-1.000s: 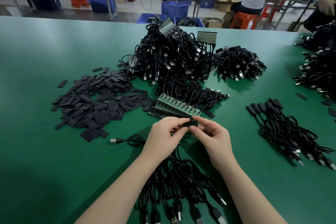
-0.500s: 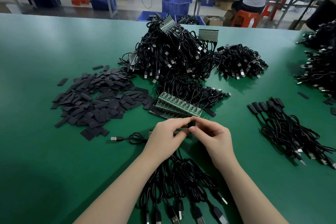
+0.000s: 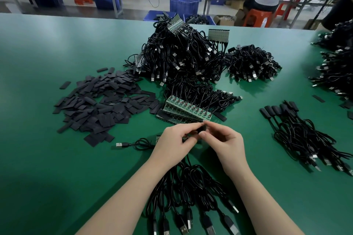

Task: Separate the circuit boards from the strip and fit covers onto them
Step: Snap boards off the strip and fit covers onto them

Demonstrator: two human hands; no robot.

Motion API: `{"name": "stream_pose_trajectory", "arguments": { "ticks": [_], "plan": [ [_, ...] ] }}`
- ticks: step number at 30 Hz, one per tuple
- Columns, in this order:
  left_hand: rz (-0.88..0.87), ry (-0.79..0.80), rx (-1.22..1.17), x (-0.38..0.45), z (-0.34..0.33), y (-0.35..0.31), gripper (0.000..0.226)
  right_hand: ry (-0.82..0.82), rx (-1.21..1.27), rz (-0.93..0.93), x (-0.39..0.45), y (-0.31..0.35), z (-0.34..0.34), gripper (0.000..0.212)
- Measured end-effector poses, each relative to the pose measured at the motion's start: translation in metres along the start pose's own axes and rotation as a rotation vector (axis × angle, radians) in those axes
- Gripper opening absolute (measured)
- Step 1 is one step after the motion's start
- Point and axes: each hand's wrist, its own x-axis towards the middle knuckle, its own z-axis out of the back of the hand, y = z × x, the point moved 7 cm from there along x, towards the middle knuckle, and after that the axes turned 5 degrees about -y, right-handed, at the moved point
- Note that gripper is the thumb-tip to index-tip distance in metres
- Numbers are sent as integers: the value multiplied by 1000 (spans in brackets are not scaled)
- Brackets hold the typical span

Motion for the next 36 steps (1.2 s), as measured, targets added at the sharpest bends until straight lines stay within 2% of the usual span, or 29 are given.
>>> {"name": "stream_pose_trajectory", "arguments": {
  "ticks": [4,6,10,13,20,28,33,36],
  "plan": [
    [13,-38,-56,1,1,2,36,-8,-4,3,0,2,1,29],
    [32,-76,-92,2,3,5,32,-21,-2,-15,0,0,2,30],
    [56,-118,-125,2,6,9,38,-8,-22,-15,0,-2,-2,34],
    [81,-124,-140,2,6,9,38,-11,-56,7,0,-2,-1,35],
    [65,-94,-136,0,5,4,32,7,-74,-16,1,-4,-1,19],
    [93,-74,-111,-1,4,4,38,19,-90,-13,1,-6,-1,20],
    [146,-101,-80,0,7,7,53,53,-116,19,0,-4,-6,24],
    [154,-76,-59,0,5,8,54,82,-130,64,-1,0,-8,27]
  ]
}}
